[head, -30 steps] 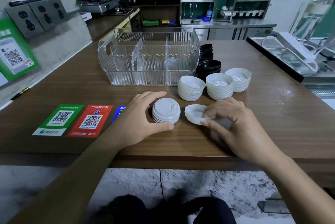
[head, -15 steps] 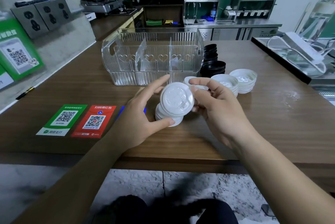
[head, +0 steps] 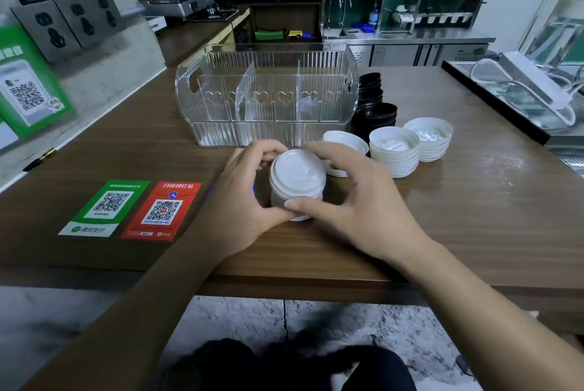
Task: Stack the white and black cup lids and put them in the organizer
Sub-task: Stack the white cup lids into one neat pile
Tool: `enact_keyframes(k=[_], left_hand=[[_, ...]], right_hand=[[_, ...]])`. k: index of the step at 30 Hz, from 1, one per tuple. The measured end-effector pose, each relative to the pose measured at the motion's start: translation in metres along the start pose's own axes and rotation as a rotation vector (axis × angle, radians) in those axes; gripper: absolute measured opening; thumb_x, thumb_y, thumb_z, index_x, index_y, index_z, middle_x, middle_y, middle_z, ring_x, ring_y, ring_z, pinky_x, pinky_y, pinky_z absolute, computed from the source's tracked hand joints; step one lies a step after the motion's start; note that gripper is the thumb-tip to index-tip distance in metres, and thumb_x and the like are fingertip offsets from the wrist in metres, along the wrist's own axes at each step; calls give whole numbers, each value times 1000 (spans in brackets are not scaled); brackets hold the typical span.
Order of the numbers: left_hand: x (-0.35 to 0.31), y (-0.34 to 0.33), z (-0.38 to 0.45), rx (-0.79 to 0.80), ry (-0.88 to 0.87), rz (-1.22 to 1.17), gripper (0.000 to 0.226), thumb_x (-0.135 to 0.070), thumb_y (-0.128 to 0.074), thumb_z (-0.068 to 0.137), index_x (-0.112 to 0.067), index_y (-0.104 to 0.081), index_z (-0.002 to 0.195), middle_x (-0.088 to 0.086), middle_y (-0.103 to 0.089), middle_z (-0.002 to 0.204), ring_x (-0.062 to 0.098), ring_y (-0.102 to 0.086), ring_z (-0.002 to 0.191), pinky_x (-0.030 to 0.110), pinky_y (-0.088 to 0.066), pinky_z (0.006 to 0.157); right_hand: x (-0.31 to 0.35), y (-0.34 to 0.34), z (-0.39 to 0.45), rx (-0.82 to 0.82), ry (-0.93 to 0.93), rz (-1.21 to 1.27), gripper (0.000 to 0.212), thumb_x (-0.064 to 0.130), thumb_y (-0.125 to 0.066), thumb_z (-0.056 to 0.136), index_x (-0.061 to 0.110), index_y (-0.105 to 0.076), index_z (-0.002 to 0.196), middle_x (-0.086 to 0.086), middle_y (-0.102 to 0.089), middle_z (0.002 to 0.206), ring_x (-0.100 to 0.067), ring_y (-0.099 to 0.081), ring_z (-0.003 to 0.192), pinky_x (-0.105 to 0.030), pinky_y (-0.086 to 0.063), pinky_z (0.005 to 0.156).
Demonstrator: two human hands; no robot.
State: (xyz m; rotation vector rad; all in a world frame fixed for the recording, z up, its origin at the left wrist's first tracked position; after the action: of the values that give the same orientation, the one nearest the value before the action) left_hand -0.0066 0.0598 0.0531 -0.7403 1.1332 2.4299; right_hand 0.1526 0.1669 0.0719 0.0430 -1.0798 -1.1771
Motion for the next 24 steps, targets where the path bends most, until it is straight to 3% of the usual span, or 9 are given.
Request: enact_keyframes(k=[3,7,10,17,19,22,24], left_hand=[[7,-4,-3,64,65,47,84,-52,-105,71,-36,-61,141,-20,-67,132,9,-58,134,41,-50,114],[26,-11,-8,170,219,121,119,-80,-100,59,-56,-43,160,-37,-53,139,4,-48,143,47,-42,127],[31,-16,-8,216,225,178,124,-89,-93,57,-58,-38,164,-38,-50,137,6,-48,142,47,-40,127],[38,-17,-7,217,254,155,127,-94,-83,59,-56,-35,170,-28,-64,138,0,-53,134,39,-35,124],[37,-17,-7,212,257,153,128,-89,-88,63,-55,-33,173,-28,-65,141,-1,-49,136,33,-31,122],[34,-17,-5,217,263,148,127,-72,-97,72,-47,-31,178,-28,-66,148,-19,-32,129,24,-19,119],[37,-19,-5,236,272,126,128,-74,-95,72,-46,-30,179,-30,-66,151,-15,-35,139,28,-20,125]], right_hand=[[-10,-12,1,55,-25,9,62,41,-96,85,22,-72,138,14,-74,134,-7,-68,129,-38,-53,113],[-22,-12,0,78,-68,-11,53,39,-92,90,22,-73,136,14,-75,133,-6,-68,128,-38,-52,112],[-22,-13,-1,99,-38,-60,51,38,-89,93,20,-74,138,13,-74,137,-3,-66,131,-35,-51,114],[-20,-18,-1,126,-3,-86,52,38,-88,94,19,-73,140,10,-71,144,-1,-61,138,-32,-46,119],[-19,-19,-1,139,1,-84,53,39,-88,94,19,-73,142,9,-69,147,0,-59,141,-31,-45,121],[-21,-20,-1,181,-34,-48,56,40,-87,94,23,-72,145,9,-63,156,4,-52,147,-30,-39,127],[-22,-22,-1,212,-41,-27,55,39,-86,96,26,-70,147,10,-60,160,6,-49,149,-31,-37,129]])
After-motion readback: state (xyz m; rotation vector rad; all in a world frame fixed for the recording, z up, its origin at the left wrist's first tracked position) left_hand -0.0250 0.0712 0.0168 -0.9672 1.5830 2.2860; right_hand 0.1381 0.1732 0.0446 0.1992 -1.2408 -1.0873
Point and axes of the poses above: each hand's wrist, its own z-axis towards the middle knuckle, its own y-axis out of the back of the hand, x = y × z, the point moved 9 cm from there along z, towards the middle knuckle
